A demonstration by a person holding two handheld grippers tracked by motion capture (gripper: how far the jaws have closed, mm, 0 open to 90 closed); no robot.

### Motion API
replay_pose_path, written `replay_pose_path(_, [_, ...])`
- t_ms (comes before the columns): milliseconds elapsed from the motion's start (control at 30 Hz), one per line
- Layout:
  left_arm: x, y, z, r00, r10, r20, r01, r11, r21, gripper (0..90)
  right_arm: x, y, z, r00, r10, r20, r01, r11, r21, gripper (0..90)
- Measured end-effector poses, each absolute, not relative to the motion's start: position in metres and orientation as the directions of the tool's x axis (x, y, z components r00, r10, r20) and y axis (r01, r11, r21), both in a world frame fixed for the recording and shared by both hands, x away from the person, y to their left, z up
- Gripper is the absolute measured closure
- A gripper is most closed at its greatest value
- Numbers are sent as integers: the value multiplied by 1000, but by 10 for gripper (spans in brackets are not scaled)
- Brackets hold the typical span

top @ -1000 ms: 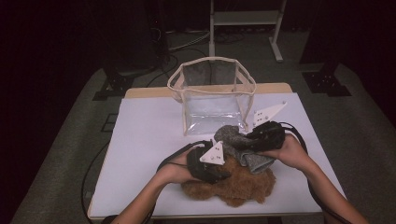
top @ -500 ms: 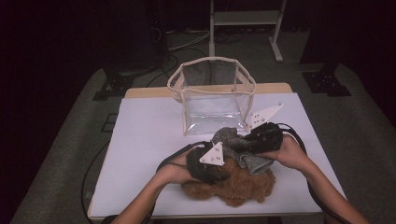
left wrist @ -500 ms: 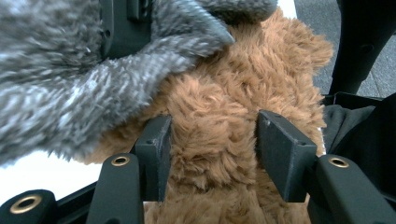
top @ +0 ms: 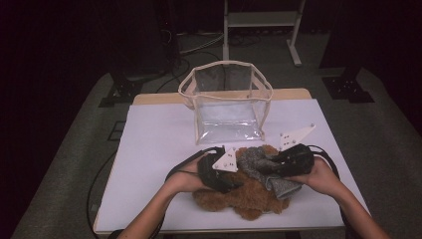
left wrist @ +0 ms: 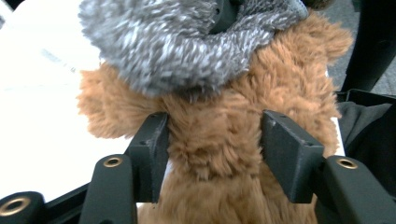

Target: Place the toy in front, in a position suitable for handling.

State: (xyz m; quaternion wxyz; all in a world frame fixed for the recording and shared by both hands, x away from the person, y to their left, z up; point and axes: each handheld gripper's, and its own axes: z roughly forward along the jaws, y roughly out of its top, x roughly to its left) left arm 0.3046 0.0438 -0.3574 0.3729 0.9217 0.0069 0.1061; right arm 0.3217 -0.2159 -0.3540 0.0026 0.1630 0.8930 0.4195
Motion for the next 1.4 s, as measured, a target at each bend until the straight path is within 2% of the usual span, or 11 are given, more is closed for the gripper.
replay_pose_path(133, [309,55,-355,971,124,203,-47,-737,674,379,327,-221,-361,-938,318,139,311,591,745,754])
replay_pose_path(400, [310,102,-351,968,178,176,-1,-703,711,328,337,-232,-371,-923,349,160,346,573,743,754])
replay_pose_path(567, [312,123,-361,972,206,111,63,-686,725,295,340,-239,-376,-912,368,181,371,553,746,754])
replay_pose_path(733, [313,120,-373,975,202,95,72,-687,723,335,340,-234,-369,-917,367,154,352,566,745,754])
replay_pose_path(867, [316,112,-378,972,217,92,85,-686,723,354,338,-215,-351,-939,322,116,294,585,756,753])
replay_pose_path(1067, [315,105,-372,973,190,133,47,-721,692,355,339,-184,-351,-961,259,97,243,629,738,750])
replay_pose_path(1400, [309,129,-363,968,208,140,47,-699,714,336,342,-199,-364,-949,287,127,288,631,721,752])
